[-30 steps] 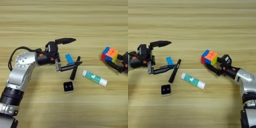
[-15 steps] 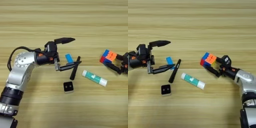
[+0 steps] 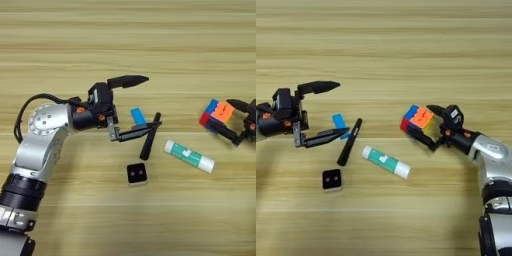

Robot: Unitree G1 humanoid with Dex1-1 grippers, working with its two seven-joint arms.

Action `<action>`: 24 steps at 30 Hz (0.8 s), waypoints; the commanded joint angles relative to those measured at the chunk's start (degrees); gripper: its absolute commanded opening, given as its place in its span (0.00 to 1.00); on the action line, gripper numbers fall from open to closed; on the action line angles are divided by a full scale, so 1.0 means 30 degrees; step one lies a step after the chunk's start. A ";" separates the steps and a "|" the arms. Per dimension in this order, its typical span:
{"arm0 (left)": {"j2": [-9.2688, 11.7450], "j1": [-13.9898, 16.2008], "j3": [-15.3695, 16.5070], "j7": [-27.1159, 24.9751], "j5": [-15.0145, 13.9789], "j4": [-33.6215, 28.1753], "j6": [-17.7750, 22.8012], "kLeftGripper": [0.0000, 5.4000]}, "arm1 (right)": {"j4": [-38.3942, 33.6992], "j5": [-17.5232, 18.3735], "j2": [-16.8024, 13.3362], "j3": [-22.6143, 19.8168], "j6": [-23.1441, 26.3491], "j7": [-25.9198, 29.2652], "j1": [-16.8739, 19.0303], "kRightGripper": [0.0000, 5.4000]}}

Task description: Move the objects on the table

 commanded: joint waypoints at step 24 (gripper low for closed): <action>-0.0185 -0.1353 -0.0543 0.1610 0.2652 0.3108 -0.1545 1.00 | -1.6141 0.3864 0.0388 0.0541 0.4947 -0.0353 0.3353 0.99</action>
